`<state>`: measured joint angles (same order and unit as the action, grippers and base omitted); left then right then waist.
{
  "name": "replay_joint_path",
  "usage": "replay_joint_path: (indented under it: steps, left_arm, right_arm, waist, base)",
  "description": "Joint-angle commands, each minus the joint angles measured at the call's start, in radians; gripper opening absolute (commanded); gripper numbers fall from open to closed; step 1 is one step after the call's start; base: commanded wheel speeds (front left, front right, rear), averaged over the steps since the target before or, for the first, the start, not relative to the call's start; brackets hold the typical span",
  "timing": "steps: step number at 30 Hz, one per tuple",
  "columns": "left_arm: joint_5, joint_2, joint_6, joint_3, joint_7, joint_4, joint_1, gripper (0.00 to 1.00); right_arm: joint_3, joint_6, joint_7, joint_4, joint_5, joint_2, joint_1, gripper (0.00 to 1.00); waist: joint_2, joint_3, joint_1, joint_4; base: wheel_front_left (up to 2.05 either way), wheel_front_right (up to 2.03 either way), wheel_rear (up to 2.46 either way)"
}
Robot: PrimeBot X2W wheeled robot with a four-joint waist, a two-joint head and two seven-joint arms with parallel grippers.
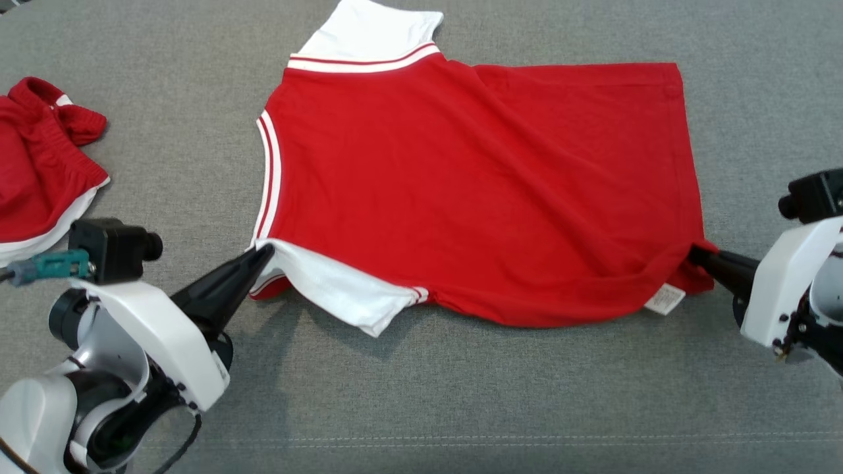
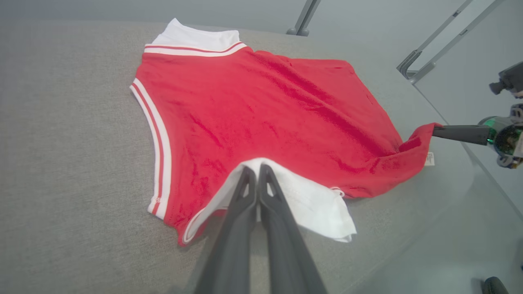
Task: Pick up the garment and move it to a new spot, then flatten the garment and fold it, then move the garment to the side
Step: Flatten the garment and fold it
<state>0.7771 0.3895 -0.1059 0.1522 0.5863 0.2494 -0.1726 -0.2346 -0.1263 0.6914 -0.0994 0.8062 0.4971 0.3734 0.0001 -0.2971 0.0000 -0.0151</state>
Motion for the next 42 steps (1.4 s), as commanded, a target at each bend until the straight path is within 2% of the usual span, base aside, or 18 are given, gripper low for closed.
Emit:
replay_joint_path:
  steps: [1,10,15,16,17,18,23,28,31,36,42]
  left_arm:
    - [0.021,0.02,-0.01,-0.044,-0.002,0.0,-0.089,0.0]
    - [0.097,0.007,-0.02,-0.042,-0.029,-0.137,-0.259,0.0]
    - [0.144,-0.011,-0.023,-0.019,-0.052,-0.261,-0.362,0.0]
    - [0.155,-0.019,-0.023,-0.015,-0.06,-0.283,-0.378,0.0]
    - [0.163,-0.03,-0.024,-0.015,-0.079,-0.305,-0.394,0.34]
    - [0.165,-0.039,-0.024,-0.016,-0.104,-0.325,-0.409,1.0]
    - [0.153,-0.059,-0.024,0.015,-0.244,-0.385,-0.419,1.0]
    - [0.075,-0.039,-0.021,0.036,-0.395,-0.399,-0.344,1.0]
    - [-0.015,-0.035,0.018,0.049,-0.478,-0.39,-0.286,1.0]
    - [-0.126,-0.046,0.114,0.076,-0.552,-0.364,-0.187,1.0]
    - [-0.202,-0.059,0.208,0.093,-0.597,-0.352,-0.099,1.0]
  right_arm:
    - [-0.007,-0.004,0.013,-0.004,0.023,0.012,0.058,0.0]
    - [-0.004,-0.004,-0.01,-0.179,0.089,-0.014,0.247,0.0]
    - [-0.022,-0.004,-0.067,-0.271,0.125,-0.033,0.343,0.0]
    - [-0.026,-0.004,-0.082,-0.285,0.131,-0.039,0.354,0.31]
    - [-0.027,-0.004,-0.097,-0.297,0.142,-0.047,0.361,1.0]
    - [-0.031,-0.004,-0.104,-0.31,0.154,-0.053,0.364,1.0]
    - [-0.06,-0.004,-0.177,-0.323,0.167,-0.041,0.339,1.0]
    - [-0.074,-0.004,-0.291,-0.27,0.173,-0.009,0.239,1.0]
    - [-0.07,-0.004,-0.394,-0.209,0.149,0.01,0.161,1.0]
    - [-0.042,-0.004,-0.578,-0.138,0.052,-0.005,0.035,1.0]
    - [0.047,-0.004,-0.762,-0.141,-0.145,-0.102,-0.068,1.0]
  waist:
    - [-0.0001,-0.027,0.0,-0.003]
    - [-0.0001,-0.092,0.0,-0.019]
    - [-0.0001,-0.123,0.0,-0.027]
    - [-0.0001,-0.126,0.0,-0.028]
    - [-0.0001,-0.129,0.0,-0.029]
    - [-0.0001,-0.131,0.0,-0.029]
    - [-0.0001,-0.136,0.0,-0.026]
    - [-0.0001,-0.123,0.0,-0.02]
    - [-0.0001,-0.112,0.0,-0.015]
    - [-0.0001,-0.084,0.0,0.004]
    - [-0.0001,-0.037,0.0,0.029]
  base:
    - [0.0,0.0,0.0]
    - [0.0,0.0,0.0]
    - [0.0,0.0,0.0]
    - [0.0,0.0,0.0]
    - [0.0,0.0,0.0]
    - [0.0,0.0,0.0]
    - [0.0,0.0,0.0]
    - [0.0,0.0,0.0]
    - [0.0,0.0,0.0]
    - [0.0,0.0,0.0]
    - [0.0,0.0,0.0]
